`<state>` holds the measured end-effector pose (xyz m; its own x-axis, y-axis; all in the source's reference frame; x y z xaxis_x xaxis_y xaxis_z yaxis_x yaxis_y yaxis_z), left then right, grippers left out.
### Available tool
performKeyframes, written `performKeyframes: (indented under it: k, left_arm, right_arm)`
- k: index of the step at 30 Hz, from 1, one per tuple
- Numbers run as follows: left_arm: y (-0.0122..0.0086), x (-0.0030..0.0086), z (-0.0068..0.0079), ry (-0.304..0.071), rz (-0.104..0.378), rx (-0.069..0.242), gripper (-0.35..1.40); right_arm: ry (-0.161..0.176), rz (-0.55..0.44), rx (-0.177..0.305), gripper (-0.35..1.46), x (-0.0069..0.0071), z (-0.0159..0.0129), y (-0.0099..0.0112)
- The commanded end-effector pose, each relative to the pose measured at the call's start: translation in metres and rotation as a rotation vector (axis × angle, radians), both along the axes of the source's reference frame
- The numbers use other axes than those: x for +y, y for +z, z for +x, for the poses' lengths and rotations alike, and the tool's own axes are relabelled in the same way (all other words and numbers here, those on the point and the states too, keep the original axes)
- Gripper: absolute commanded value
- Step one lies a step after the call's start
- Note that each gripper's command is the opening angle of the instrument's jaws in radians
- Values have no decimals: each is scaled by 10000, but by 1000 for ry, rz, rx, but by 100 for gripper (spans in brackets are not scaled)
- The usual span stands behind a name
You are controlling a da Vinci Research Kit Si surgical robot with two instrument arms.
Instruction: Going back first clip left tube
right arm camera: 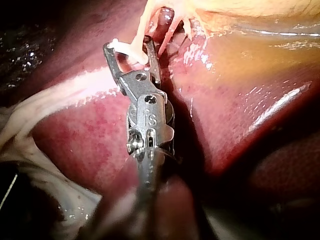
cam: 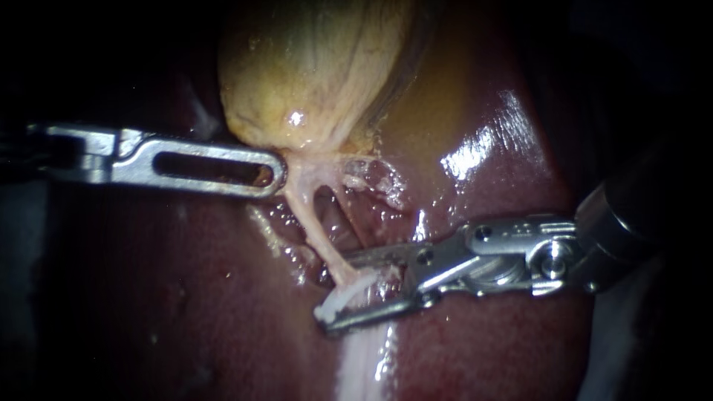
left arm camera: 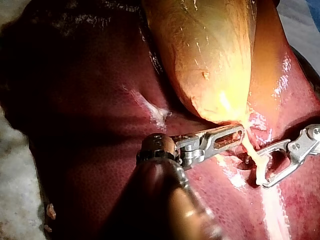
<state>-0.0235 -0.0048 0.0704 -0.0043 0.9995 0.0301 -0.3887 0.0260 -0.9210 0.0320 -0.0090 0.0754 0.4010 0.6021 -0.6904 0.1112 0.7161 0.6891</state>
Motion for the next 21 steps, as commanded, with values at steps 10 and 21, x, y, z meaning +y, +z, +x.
performKeyframes:
  k: [10, 21]
  left_arm:
    - [0, 0, 0, 0, -1, 0, -35]
    - [1, -1, 0, 0, -1, 0, -35]
  right_arm:
    - [-7, -14, 12, 50, 11, -12, -10]
    - [-3, -31, 14, 50, 15, -14, -13]
